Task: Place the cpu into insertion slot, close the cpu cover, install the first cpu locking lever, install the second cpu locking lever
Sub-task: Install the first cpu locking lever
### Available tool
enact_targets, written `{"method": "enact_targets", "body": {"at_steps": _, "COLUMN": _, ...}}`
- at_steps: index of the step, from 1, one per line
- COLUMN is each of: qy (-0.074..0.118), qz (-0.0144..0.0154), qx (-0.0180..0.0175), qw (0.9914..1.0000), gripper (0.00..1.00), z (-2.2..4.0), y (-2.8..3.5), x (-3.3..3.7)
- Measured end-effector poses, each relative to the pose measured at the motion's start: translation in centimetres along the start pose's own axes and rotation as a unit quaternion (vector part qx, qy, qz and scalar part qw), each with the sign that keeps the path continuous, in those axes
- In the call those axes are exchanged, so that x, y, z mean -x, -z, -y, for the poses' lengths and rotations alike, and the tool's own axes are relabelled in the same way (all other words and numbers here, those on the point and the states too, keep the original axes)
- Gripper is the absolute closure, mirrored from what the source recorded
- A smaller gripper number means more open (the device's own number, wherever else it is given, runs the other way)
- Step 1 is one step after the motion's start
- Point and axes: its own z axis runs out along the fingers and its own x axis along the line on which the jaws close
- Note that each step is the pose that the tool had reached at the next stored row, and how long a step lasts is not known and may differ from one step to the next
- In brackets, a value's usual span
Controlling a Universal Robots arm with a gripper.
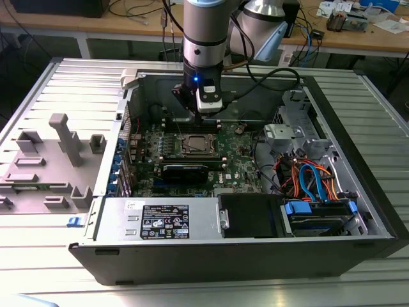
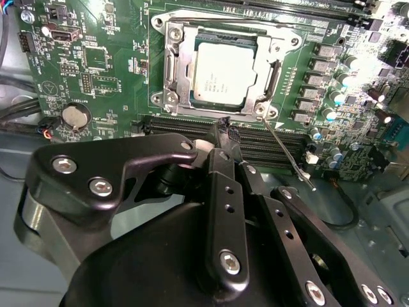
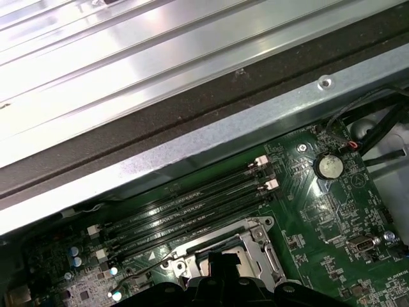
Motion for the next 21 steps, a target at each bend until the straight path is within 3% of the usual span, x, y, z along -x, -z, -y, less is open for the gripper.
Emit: {"method": "enact_targets", "body": {"at_steps": 21, "qy": 0.013, "qz": -0.004, "qx": 0.0064, "qw": 0.99988, "gripper": 0.89, "z": 0.0, "y": 0.0, "x": 0.0}}
